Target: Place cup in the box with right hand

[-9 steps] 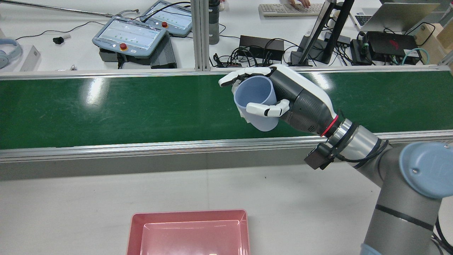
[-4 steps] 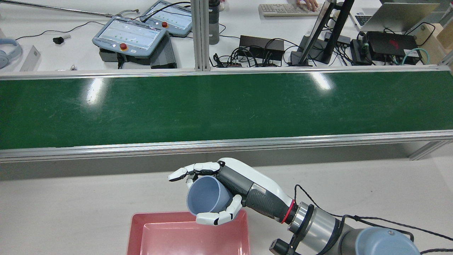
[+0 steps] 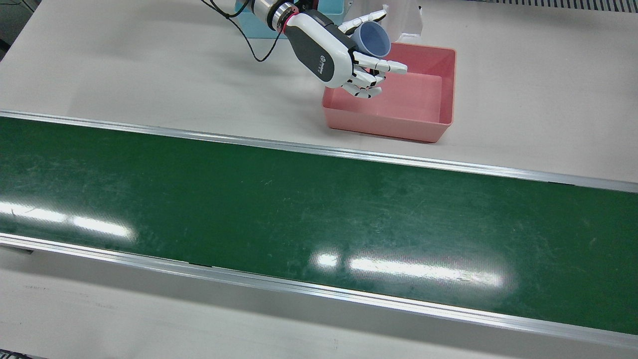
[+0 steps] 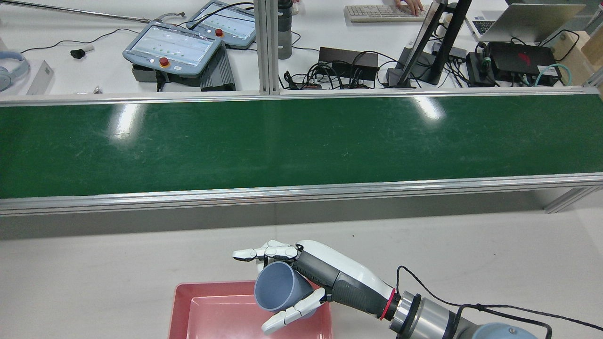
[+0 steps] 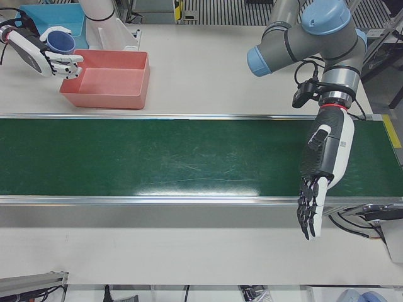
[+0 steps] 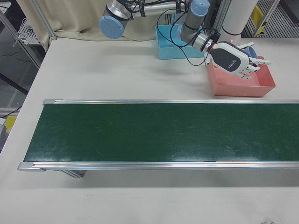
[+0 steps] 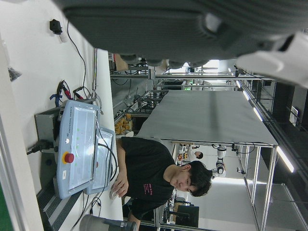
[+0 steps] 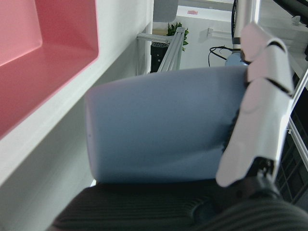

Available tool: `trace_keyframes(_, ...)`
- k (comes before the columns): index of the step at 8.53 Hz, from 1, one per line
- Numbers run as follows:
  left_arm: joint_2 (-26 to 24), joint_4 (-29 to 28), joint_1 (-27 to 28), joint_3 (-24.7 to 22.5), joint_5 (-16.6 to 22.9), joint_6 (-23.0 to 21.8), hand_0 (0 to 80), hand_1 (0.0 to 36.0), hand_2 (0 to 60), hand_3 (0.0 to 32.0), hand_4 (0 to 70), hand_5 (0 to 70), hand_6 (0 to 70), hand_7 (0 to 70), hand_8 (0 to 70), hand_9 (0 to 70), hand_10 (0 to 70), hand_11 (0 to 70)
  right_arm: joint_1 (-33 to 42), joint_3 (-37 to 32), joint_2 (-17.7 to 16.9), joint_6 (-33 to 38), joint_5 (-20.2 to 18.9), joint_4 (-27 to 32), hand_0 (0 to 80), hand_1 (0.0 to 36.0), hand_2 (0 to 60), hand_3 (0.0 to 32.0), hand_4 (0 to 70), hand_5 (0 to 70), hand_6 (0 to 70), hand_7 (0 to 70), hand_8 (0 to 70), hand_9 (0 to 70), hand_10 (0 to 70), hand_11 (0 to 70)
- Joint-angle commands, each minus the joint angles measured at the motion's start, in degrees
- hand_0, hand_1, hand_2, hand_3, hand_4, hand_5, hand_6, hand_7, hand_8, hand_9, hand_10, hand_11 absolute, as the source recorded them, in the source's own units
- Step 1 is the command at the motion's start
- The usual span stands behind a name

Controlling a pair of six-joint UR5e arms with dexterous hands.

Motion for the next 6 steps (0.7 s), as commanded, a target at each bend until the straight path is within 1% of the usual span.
trace_keyframes(1, 0.00, 0.07, 0.00, -0.03, -0.02, 0.00, 0.0, 0.0, 0.0, 0.0, 0.0, 0.0, 0.0, 0.0, 0.0, 0.0, 0.0, 0.0, -0.74, -0.28, -0.14, -0.12, 0.07, 0.01, 52.6, 26.9, 16.7, 0.0, 0.0, 6.1, 0.0, 0.0, 0.0, 0.0, 0.0, 0.0)
trace_keyframes(2, 0.00, 0.07, 0.00, -0.03, 0.07, 0.00, 0.0, 0.0, 0.0, 0.0, 0.0, 0.0, 0.0, 0.0, 0.0, 0.0, 0.0, 0.0, -0.83, -0.28, -0.14, -0.12, 0.07, 0.01, 52.3, 25.6, 12.2, 0.0, 0.0, 5.7, 0.0, 0.0, 0.0, 0.0, 0.0, 0.0)
trace_keyframes(3, 0.00, 0.07, 0.00, -0.03, -0.02, 0.00, 0.0, 0.0, 0.0, 0.0, 0.0, 0.0, 0.0, 0.0, 0.0, 0.0, 0.0, 0.0, -0.83, -0.28, -0.22, -0.03, 0.07, 0.01, 51.9, 25.3, 12.4, 0.0, 0.0, 5.6, 0.0, 0.0, 0.0, 0.0, 0.0, 0.0)
trace_keyframes(4, 0.09, -0.01, 0.00, -0.03, -0.02, 0.00, 0.0, 0.0, 0.0, 0.0, 0.0, 0.0, 0.0, 0.0, 0.0, 0.0, 0.0, 0.0, 0.65, 1.20, -0.49, 0.67, 0.07, -0.08, 51.8, 25.0, 12.1, 0.0, 0.0, 5.6, 0.0, 0.0, 0.0, 0.0, 0.0, 0.0)
trace_keyframes(5, 0.00, -0.01, 0.00, -0.03, -0.02, 0.00, 0.0, 0.0, 0.0, 0.0, 0.0, 0.0, 0.0, 0.0, 0.0, 0.0, 0.0, 0.0, 5.80, 6.44, -0.40, 0.24, 0.16, -0.60, 51.7, 25.0, 12.4, 0.0, 0.0, 5.6, 0.0, 0.0, 0.0, 0.0, 0.0, 0.0)
trace_keyframes(6, 0.00, 0.07, 0.00, -0.03, -0.02, 0.00, 0.0, 0.0, 0.0, 0.0, 0.0, 0.0, 0.0, 0.0, 0.0, 0.0, 0.0, 0.0, 15.16, 8.92, -0.31, 1.89, 0.51, -0.78, 51.8, 25.6, 14.2, 0.0, 0.0, 5.7, 0.0, 0.0, 0.0, 0.0, 0.0, 0.0)
